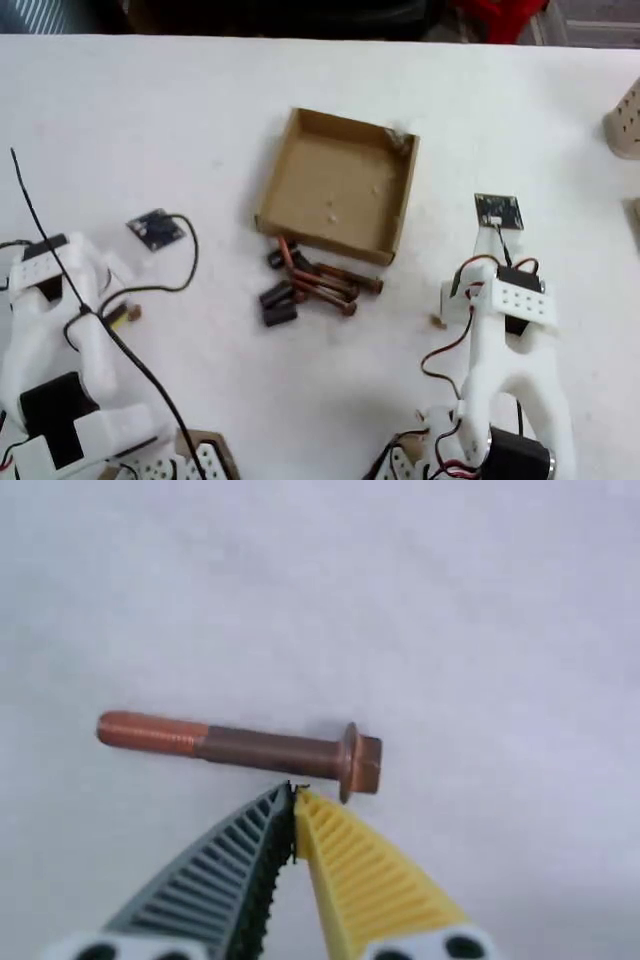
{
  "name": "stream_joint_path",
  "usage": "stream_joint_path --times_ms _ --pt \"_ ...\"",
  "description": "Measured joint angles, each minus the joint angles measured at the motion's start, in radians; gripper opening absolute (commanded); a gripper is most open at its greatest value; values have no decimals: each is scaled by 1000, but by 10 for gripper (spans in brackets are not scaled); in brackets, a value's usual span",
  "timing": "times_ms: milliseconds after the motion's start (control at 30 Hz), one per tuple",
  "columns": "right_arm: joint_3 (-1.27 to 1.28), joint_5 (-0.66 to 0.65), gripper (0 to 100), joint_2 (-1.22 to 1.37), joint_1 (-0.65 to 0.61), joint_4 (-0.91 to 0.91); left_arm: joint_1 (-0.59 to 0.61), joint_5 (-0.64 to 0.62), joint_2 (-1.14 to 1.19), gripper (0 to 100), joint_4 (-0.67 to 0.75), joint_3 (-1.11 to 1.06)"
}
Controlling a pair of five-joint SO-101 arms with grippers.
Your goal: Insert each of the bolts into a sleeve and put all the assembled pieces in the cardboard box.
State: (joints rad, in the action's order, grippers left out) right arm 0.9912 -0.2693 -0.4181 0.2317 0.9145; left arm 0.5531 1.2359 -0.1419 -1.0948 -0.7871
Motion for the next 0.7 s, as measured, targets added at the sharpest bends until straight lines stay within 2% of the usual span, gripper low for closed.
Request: stream_joint_path --times_ms 200,467,700 --pt "0 0 17 0 0 0 -71 0 0 20 94 0" --pt "0 0 17 0 2 0 -118 0 94 20 107 77" --pt "0 0 17 0 2 0 -121 -187 295 20 104 315"
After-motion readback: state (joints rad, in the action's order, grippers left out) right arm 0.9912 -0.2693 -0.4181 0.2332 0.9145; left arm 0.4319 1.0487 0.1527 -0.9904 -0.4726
